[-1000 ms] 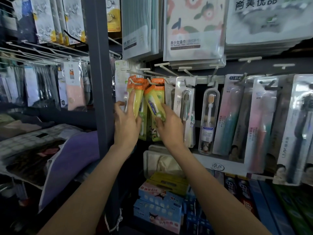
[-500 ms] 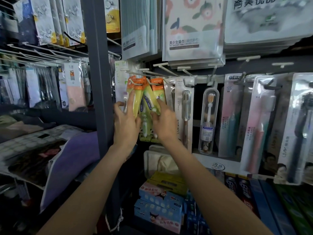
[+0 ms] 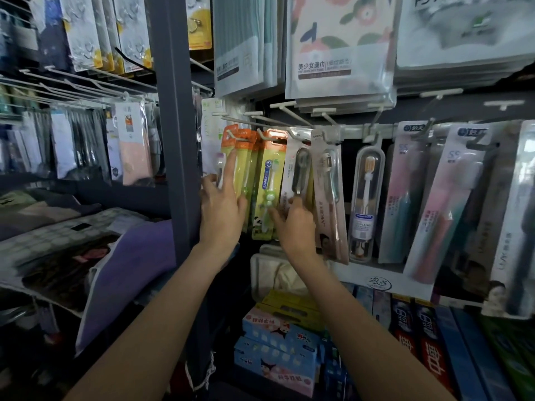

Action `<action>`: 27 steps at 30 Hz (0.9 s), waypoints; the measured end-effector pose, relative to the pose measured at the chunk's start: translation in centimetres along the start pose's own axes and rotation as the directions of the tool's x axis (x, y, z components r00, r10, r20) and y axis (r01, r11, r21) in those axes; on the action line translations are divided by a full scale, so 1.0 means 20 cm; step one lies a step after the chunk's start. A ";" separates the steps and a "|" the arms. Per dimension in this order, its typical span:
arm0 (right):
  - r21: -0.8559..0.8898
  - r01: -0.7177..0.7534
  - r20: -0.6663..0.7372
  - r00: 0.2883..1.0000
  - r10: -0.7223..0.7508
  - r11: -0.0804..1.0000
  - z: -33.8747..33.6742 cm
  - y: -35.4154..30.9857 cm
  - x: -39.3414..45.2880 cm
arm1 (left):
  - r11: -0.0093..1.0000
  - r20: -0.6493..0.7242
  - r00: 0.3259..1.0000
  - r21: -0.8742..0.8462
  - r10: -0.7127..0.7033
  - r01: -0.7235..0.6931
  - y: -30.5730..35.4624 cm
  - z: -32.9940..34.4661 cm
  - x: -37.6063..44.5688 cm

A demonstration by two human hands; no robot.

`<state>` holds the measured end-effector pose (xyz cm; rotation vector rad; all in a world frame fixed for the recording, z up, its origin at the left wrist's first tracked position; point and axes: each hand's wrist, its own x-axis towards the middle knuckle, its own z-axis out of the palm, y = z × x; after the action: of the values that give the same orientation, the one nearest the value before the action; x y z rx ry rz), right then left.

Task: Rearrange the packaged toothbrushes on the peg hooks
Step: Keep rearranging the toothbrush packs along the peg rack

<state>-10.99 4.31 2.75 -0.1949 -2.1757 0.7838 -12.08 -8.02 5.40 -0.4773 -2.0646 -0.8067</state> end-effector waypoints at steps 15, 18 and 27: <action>0.573 -0.306 0.235 0.950 0.205 0.760 -0.03 -0.05 0.04 | 1.000 0.004 1.000 0.006 0.016 -0.016 -0.01 0.01 0.00; 0.754 -0.400 0.355 0.916 0.190 0.522 -0.04 -0.08 0.03 | 1.000 0.002 1.000 0.011 0.014 -0.014 -0.01 0.00 0.00; 0.734 -0.274 0.366 0.930 -0.023 0.621 -0.09 -0.10 0.00 | 1.000 0.014 1.000 -0.017 0.006 -0.006 -0.01 0.01 0.01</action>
<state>-9.42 3.54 4.71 0.2650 -1.9134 1.8979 -12.38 -8.11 5.36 -0.4993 -2.0694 -0.8197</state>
